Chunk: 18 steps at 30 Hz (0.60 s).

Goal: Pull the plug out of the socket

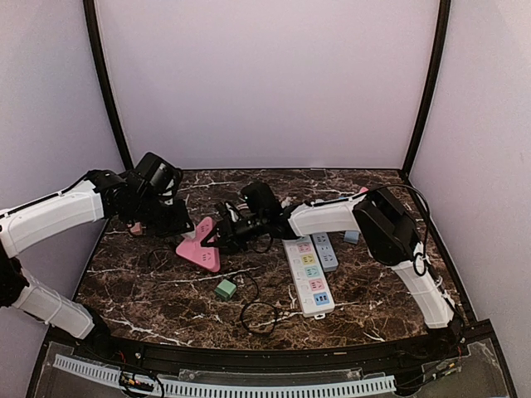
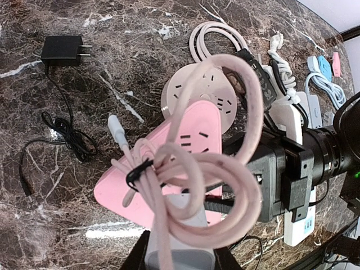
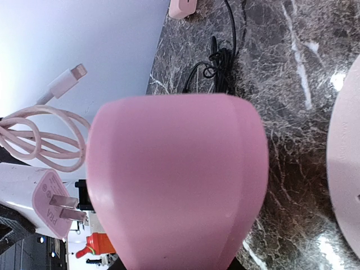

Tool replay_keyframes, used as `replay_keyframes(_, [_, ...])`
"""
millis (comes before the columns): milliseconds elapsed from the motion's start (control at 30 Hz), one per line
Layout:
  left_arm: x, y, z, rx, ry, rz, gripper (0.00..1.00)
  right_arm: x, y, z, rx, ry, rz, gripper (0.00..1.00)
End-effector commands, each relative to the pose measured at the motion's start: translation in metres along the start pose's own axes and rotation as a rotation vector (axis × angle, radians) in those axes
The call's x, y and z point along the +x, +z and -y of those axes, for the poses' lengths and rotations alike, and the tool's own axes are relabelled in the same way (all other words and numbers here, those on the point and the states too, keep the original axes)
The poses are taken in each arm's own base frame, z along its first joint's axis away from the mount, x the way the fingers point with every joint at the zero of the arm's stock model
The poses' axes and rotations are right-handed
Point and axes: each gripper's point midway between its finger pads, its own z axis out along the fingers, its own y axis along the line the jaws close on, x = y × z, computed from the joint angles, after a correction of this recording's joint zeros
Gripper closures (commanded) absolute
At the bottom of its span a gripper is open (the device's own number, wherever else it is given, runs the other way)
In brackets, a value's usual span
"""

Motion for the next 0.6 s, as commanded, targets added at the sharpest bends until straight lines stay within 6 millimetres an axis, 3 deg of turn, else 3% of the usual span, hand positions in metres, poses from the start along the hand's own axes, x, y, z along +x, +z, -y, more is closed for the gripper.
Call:
replay_keyframes(0, [-0.002,-0.013,-0.006,-0.046,0.034,-0.007,1.0,-0.014,-0.01,-0.023,-0.038,-0.054,0.044,1.0])
replay_keyframes(100, [-0.005,-0.015,-0.008,-0.052,0.023,0.01,1.0,-0.013,-0.009,-0.023,-0.043,-0.052,0.037,1.0])
replay_keyframes(267, [-0.009,-0.015,-0.031,-0.113,-0.042,0.011,0.99,-0.006,-0.004,-0.022,-0.047,-0.038,0.009,1.0])
replay_keyframes(400, [-0.024,-0.018,-0.054,-0.118,-0.13,0.047,1.0,-0.001,0.004,-0.022,-0.035,-0.031,-0.016,0.96])
replay_keyframes(567, [-0.039,-0.019,-0.07,-0.127,-0.165,0.072,0.99,0.006,0.012,-0.018,-0.036,-0.006,-0.047,0.93])
